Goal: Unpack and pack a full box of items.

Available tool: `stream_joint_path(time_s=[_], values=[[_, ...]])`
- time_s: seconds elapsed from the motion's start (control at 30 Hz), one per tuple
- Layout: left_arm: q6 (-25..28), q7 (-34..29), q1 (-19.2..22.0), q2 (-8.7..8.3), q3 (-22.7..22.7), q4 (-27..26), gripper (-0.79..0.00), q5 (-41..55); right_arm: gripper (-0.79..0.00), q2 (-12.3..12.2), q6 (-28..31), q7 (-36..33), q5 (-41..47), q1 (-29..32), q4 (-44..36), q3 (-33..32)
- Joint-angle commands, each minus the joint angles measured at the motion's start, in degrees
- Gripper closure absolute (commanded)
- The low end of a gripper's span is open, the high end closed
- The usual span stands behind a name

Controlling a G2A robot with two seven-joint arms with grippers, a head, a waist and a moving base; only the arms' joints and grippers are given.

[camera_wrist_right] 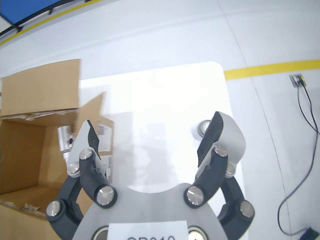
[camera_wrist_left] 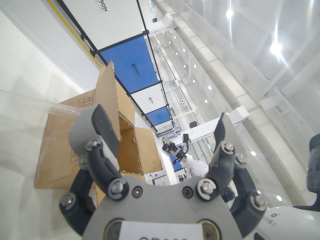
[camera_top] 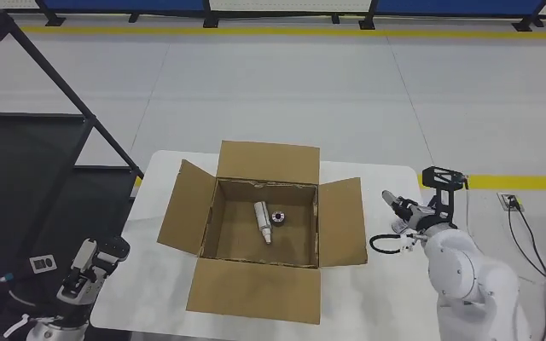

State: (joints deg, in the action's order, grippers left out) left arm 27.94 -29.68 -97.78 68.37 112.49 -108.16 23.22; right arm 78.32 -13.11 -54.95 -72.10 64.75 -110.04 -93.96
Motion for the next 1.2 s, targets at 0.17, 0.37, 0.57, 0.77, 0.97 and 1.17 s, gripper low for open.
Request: stream_joint_path(time_s=[0.17,0.37,0.57,0.77,0.97,1.17], values=[[-1.0,0.4,0.6,0.02,-1.6,-1.4,-0.785,-2.7,-0.785,-0.8,1.6,-5.8,-3.1,-6.5,16.2,-1.2],[-1.5,0.9,0.7,0.04,-2.3,-1.9,-0.785,-3.9,-0.785,-1.0,1.4,-5.9,-4.8,-12.0,27.7,-0.1],[-1.3,1.5,0.3,0.07,-2.2,-1.9,-0.785,-4.1,0.000,-1.2,2.8,-5.2,-3.4,-16.4,35.7,0.5],[-0.9,1.8,-0.2,0.10,-1.9,-2.0,-0.785,-3.8,0.000,-1.5,2.7,-4.7,-3.8,-18.8,39.8,1.0],[-0.6,1.7,-0.6,0.10,-1.5,-2.1,-0.785,-3.4,0.000,-1.7,2.8,-2.8,-1.7,-19.4,39.8,0.5],[-0.6,1.5,-0.7,0.08,-1.4,-2.0,-0.785,-3.3,0.000,-1.5,2.4,2.2,4.0,-9.1,16.3,-0.4]])
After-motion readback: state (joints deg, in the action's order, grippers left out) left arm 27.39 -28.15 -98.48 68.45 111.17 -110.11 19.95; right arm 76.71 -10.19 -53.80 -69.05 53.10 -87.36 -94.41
